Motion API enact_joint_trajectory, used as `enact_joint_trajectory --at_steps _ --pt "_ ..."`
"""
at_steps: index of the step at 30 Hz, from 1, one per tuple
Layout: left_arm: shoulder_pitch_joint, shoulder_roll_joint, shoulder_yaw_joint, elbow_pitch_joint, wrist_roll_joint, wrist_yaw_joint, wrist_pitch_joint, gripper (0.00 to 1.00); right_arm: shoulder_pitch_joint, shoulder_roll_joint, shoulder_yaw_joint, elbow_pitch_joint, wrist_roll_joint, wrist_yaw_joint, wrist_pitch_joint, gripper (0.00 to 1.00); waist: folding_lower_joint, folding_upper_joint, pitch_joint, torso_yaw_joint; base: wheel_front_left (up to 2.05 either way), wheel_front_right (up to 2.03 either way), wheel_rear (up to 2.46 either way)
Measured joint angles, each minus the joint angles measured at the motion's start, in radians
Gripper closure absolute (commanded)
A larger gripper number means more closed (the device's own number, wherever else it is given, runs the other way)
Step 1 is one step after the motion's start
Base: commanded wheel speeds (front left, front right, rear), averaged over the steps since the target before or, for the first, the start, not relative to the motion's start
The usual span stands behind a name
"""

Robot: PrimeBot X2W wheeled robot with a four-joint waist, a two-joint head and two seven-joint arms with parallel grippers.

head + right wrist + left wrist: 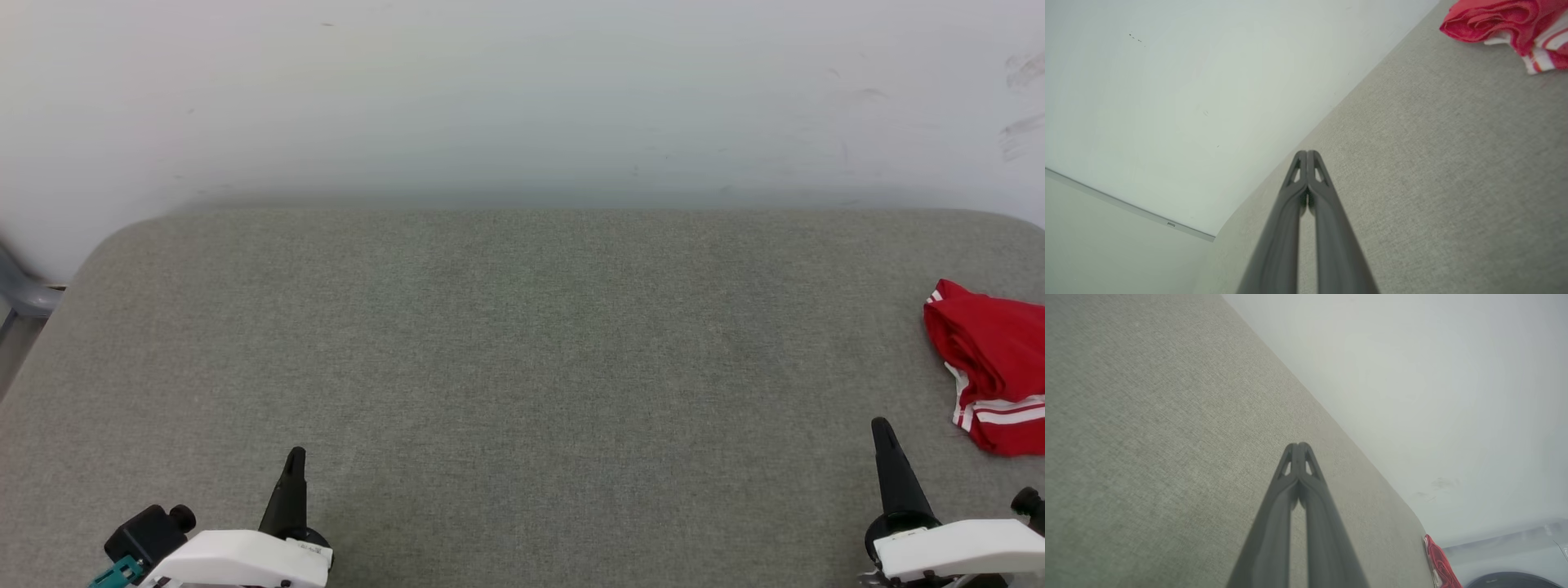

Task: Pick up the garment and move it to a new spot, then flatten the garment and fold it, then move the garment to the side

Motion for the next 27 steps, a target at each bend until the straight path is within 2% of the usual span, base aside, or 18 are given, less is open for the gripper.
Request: enact_joint_trajectory --at_steps 27 --pt "-0.048 -0.001 0.030 0.019 -0.305 -0.028 0.072 1.00 -0.050 0.000 -0.007 0.028 0.287 0.000 0.075 1.00 0.0000 0.0000 0.007 -0.008 0.00 0.00 0.00"
